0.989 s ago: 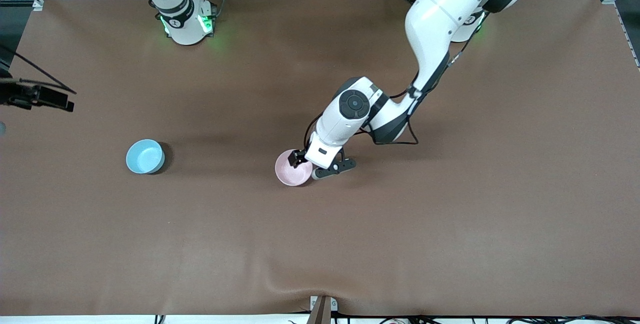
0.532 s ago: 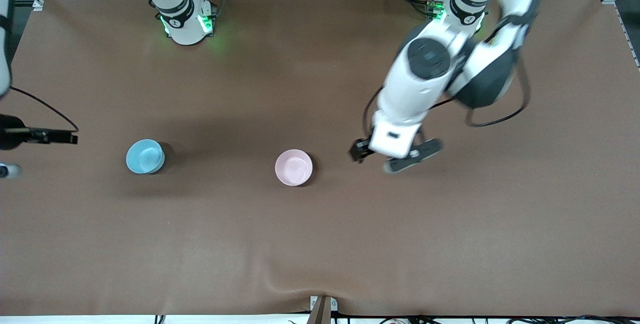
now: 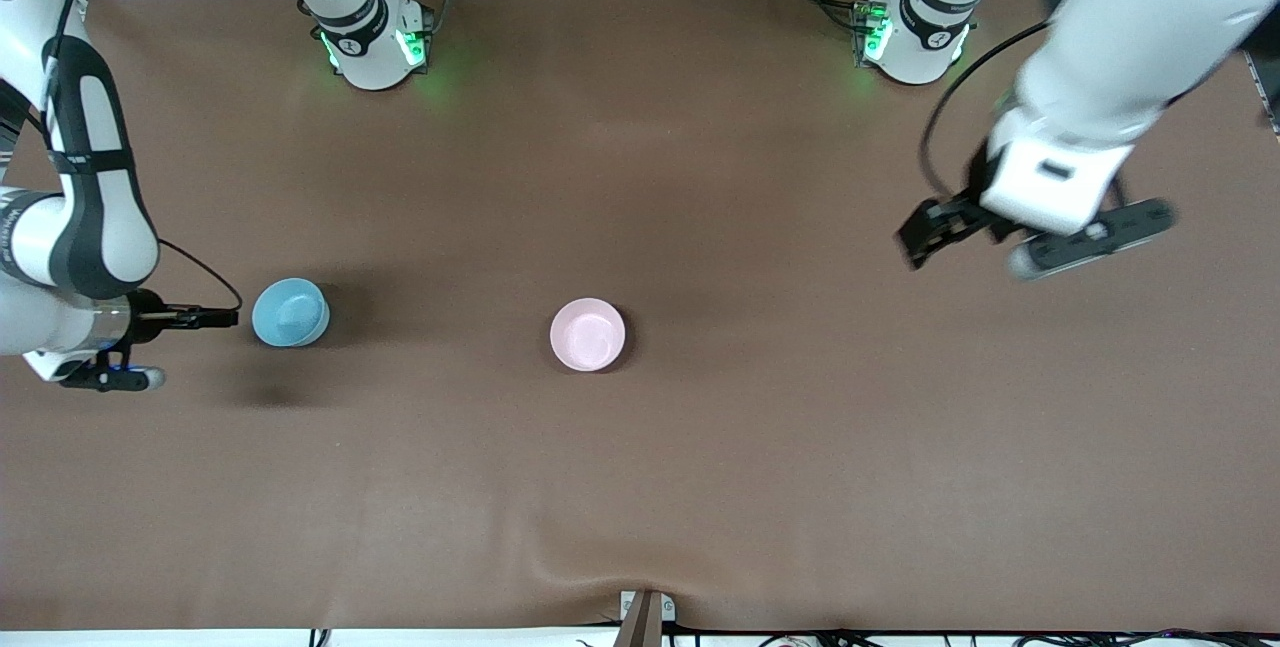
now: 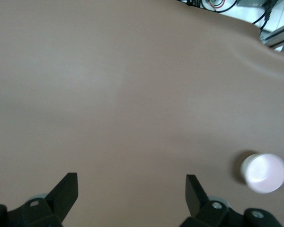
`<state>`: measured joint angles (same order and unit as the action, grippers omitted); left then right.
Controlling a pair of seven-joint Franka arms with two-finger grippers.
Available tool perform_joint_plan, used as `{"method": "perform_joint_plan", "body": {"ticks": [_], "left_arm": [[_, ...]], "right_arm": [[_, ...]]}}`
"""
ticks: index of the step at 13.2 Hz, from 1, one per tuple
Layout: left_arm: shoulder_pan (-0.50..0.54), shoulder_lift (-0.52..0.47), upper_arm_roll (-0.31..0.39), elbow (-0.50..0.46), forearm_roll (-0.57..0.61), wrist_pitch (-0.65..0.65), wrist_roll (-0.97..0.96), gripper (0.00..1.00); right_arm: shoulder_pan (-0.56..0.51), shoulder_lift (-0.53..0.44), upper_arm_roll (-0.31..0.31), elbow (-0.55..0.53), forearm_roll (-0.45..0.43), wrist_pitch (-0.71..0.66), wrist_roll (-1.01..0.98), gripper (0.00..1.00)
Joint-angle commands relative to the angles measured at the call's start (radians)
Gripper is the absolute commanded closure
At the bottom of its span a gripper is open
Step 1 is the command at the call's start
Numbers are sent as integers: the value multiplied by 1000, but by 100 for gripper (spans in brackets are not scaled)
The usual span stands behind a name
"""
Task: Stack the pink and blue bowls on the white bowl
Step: 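Raise the left gripper away while the right gripper reaches the blue bowl, then grip the rim of the light blue bowl with the right gripper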
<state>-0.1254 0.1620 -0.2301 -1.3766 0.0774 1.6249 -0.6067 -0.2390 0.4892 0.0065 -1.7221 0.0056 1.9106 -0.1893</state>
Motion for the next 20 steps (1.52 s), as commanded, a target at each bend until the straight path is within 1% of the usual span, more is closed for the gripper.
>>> {"method": "perform_joint_plan", "body": {"ticks": [1, 2, 3, 5, 6, 7, 8, 9, 10, 11, 13, 15, 17, 18, 20], "left_arm": [[85, -70, -11, -47, -46, -60, 190, 0], [120, -91, -9, -51, -83, -91, 238, 0], [156, -110, -11, -68, -115, -111, 267, 0], [197, -177, -11, -151, -133, -114, 377, 0], [202, -223, -9, -213, -134, -100, 428, 0], [202, -255, -8, -263, -134, -67, 453, 0], [204, -278, -6, -291, -134, -53, 461, 0], [204, -276, -3, -285, -134, -53, 461, 0], [205, -271, 6, -271, -131, -53, 463, 0], [228, -269, 8, -263, -127, -53, 463, 0], [237, -260, 8, -251, -120, -57, 482, 0], [236, -259, 8, -256, -122, -69, 498, 0], [237, -248, 8, -252, -120, -69, 505, 0], [237, -248, 8, -254, -120, -69, 505, 0], [239, -248, 8, -254, -120, -72, 505, 0]], "right_arm": [[-45, -24, 15, -114, 25, 89, -42, 0], [-52, -23, 15, -125, 52, 94, -45, 0], [-49, -23, 15, -128, 57, 96, -47, 2], [-42, -18, 15, -142, 57, 119, -48, 19], [-42, -17, 15, -155, 57, 136, -47, 26], [-43, -18, 15, -172, 57, 157, -47, 34], [-45, -18, 15, -185, 59, 175, -45, 39], [-46, -18, 15, -194, 69, 189, -36, 42], [-48, -18, 15, -217, 89, 224, -36, 42], [-45, -23, 15, -238, 90, 247, -36, 45], [-46, -20, 15, -243, 91, 260, -35, 54], [-45, -24, 15, -280, 91, 316, -35, 72], [-42, -27, 15, -283, 91, 311, -33, 97], [-42, -29, 17, -278, 91, 297, -32, 100], [-40, -29, 20, -246, 106, 213, -30, 100]]}}
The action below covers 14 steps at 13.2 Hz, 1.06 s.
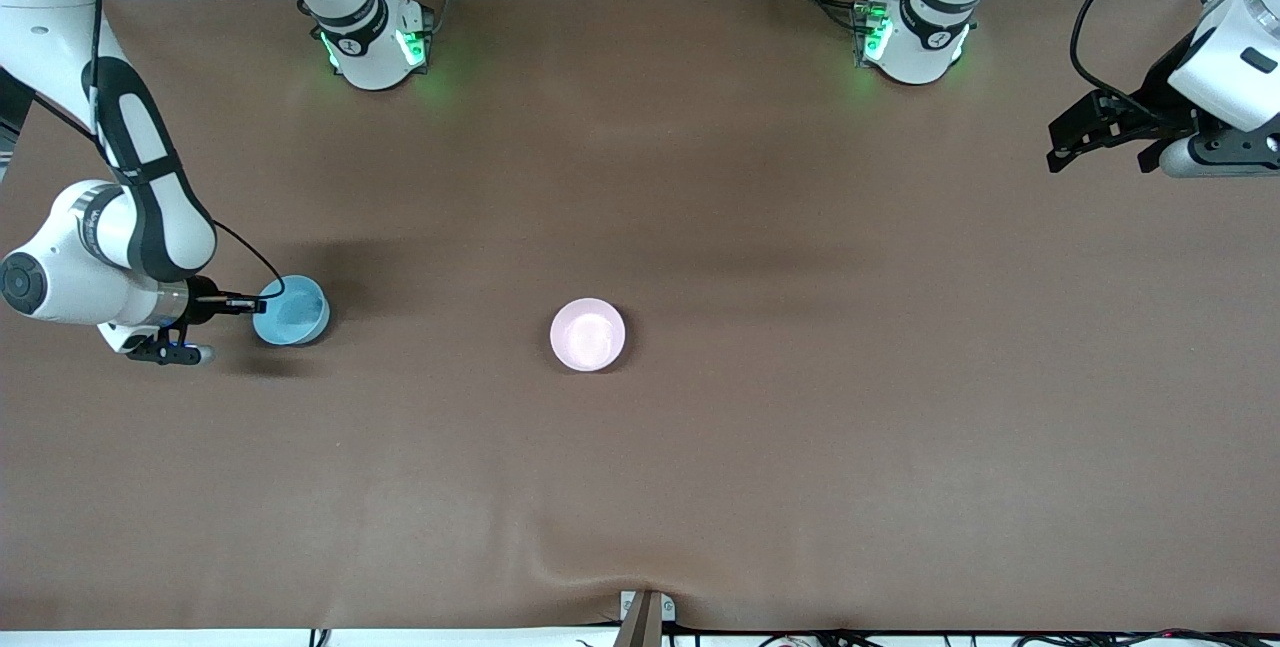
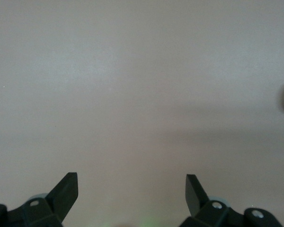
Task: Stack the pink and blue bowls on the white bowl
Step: 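Grip the rim of the light blue bowl with the right gripper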
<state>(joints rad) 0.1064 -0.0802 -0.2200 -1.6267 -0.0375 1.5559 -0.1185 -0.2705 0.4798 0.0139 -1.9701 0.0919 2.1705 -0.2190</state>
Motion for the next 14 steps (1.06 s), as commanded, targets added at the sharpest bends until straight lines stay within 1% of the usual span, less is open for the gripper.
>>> {"method": "perform_joint_plan", "body": {"ticks": [1, 3, 5, 6, 7, 10, 12, 14], "left_arm": [[6, -3, -2, -4, -5, -2, 17, 0], [4, 8, -4, -1, -5, 0, 17, 0], [6, 8, -4, -1, -5, -2, 17, 0], [6, 8, -4, -8, -5, -3, 14, 0], [7, 8, -2, -13, -5, -5, 14, 0], [9, 17, -2, -2, -5, 4, 13, 0], [7, 23, -4, 2, -7, 21, 10, 0], [7, 25, -4, 14, -5, 21, 9, 0]], "right_arm": [[-4, -21, 12, 32, 53, -102, 0, 100], [5, -29, 12, 95, 71, -211, 13, 100], [26, -61, 14, 103, 80, -250, 41, 100], [45, -75, 14, 103, 100, -268, 58, 100], [78, -89, 14, 103, 135, -279, 100, 100], [241, -99, 14, 115, 195, -273, 338, 100], [322, -96, 12, 137, 265, -270, 461, 100], [382, -93, 12, 146, 365, -267, 590, 100]]}}
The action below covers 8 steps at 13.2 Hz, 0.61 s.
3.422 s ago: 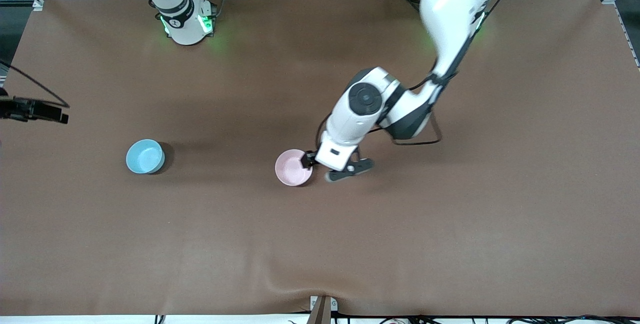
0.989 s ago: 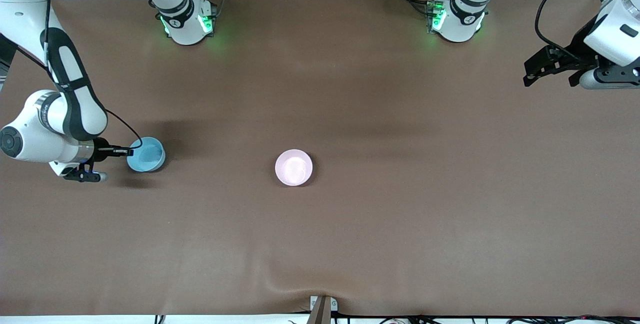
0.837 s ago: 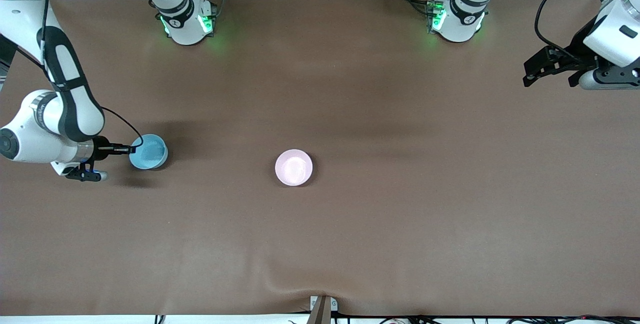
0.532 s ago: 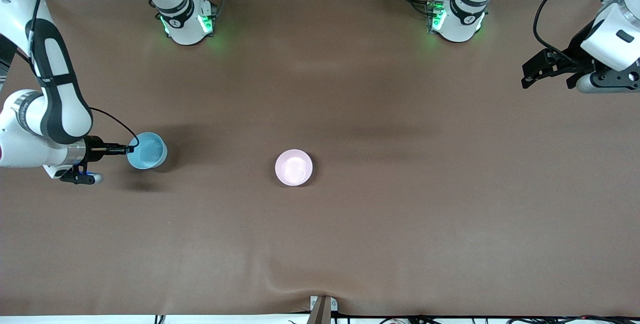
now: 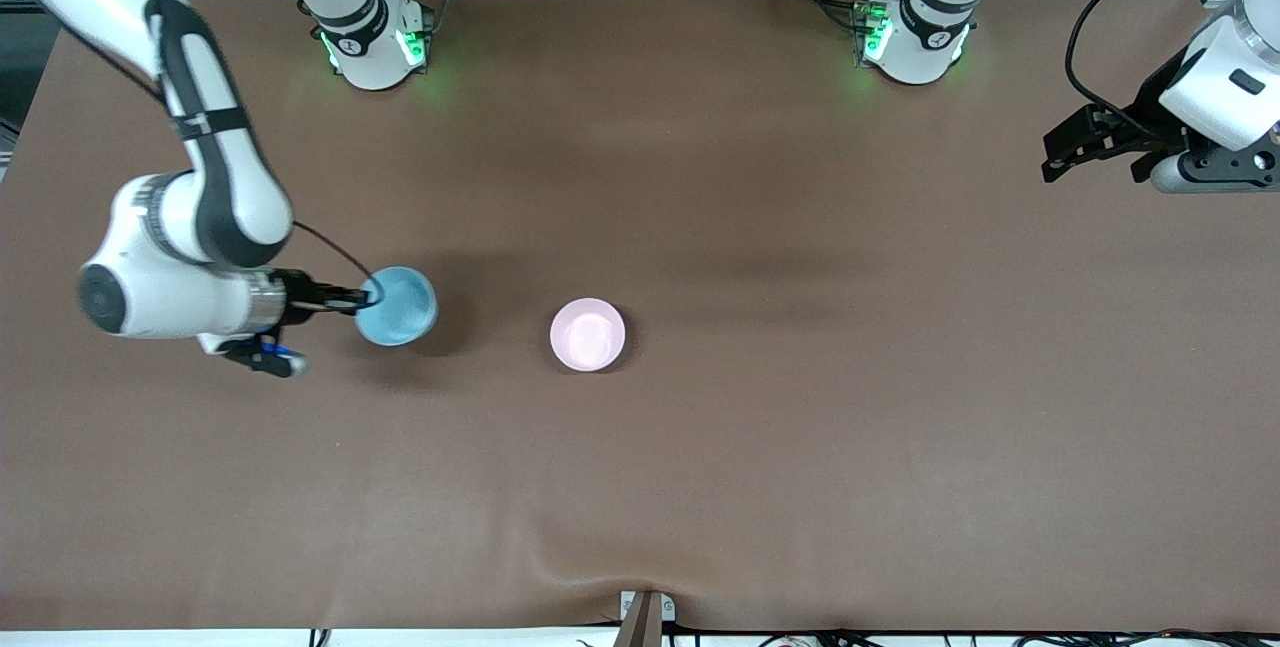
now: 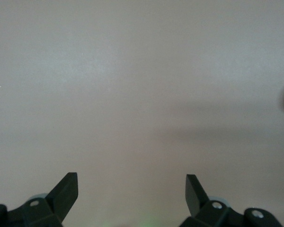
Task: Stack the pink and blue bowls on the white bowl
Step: 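Carry the blue bowl with the right gripper onto the pink bowl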
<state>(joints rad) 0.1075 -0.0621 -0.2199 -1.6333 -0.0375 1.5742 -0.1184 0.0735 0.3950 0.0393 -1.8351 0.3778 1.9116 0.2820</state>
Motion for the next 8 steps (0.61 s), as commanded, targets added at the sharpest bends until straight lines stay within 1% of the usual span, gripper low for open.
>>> {"method": "perform_joint_plan", "body": {"ticks": [1, 3, 5, 7, 8], "left_arm": [[8, 7, -4, 21, -5, 3, 14, 0], [8, 4, -3, 23, -5, 1, 6, 0], [26, -1, -3, 23, -5, -5, 17, 0], [35, -4, -3, 24, -13, -5, 19, 0], [35, -2, -3, 24, -13, -5, 19, 0]], "right_arm": [[78, -8, -15, 26, 88, -6, 155, 100], [156, -5, -13, 40, 93, 58, 279, 100], [251, 14, -13, 40, 93, 174, 392, 100], [310, 50, -13, 40, 93, 259, 454, 100], [333, 54, -15, 40, 93, 279, 488, 100]]}}
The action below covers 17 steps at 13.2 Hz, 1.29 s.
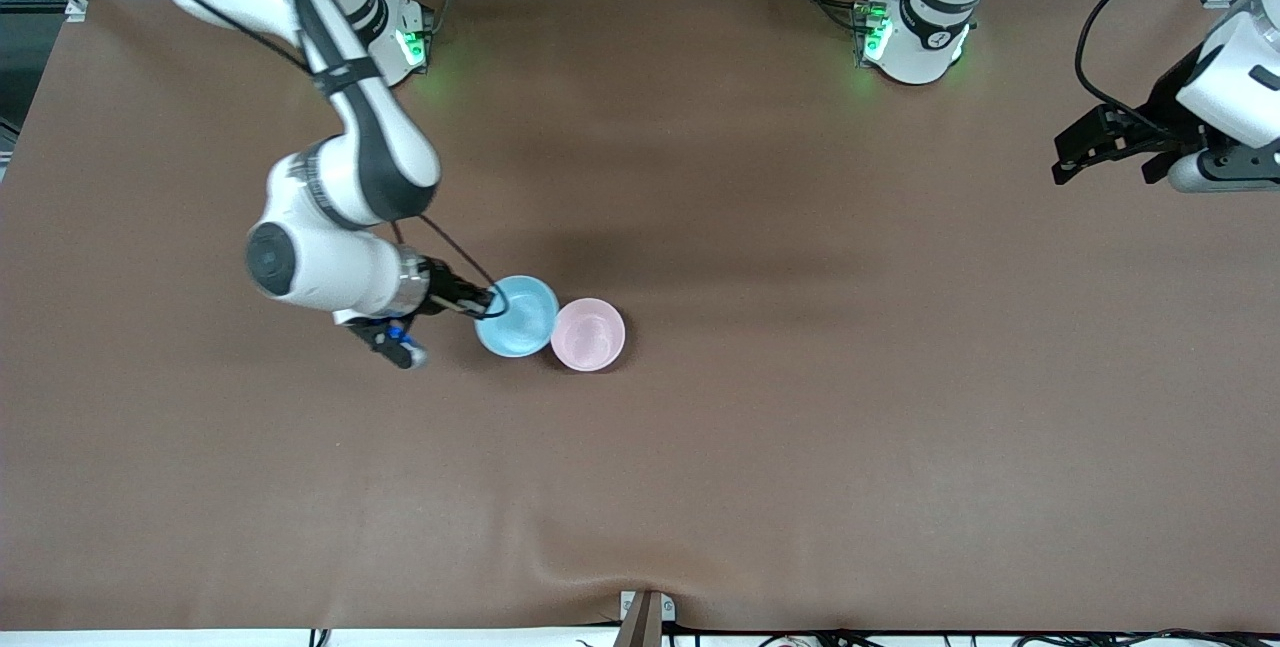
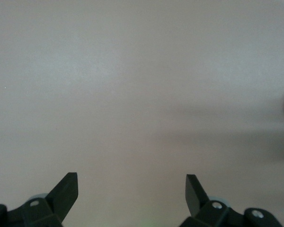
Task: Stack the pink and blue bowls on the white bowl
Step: 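Carry the blue bowl with the right gripper onto the pink bowl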
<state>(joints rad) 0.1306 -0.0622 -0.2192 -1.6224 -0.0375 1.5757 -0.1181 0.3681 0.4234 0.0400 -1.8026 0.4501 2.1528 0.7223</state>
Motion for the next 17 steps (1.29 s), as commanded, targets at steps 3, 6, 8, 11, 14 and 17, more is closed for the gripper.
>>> {"method": "perform_joint_plan", "body": {"ticks": [3, 6, 8, 11, 14, 17], "left_arm": [[14, -1, -3, 13, -13, -6, 18, 0], [18, -1, -3, 13, -5, -6, 18, 0], [46, -4, -3, 13, -12, -6, 27, 0], [52, -4, -3, 13, -15, -6, 57, 0], [58, -1, -3, 12, -15, -6, 60, 0], [58, -1, -3, 12, -15, -6, 61, 0]], "right_arm": [[75, 44, -15, 6, 19, 84, 100, 100], [95, 72, -14, 6, 21, 131, 126, 100], [107, 81, -14, 11, 21, 148, 146, 100], [117, 94, -15, 9, 21, 170, 147, 100], [129, 113, -15, 11, 19, 202, 149, 100], [147, 146, -15, 11, 19, 239, 149, 100]]}}
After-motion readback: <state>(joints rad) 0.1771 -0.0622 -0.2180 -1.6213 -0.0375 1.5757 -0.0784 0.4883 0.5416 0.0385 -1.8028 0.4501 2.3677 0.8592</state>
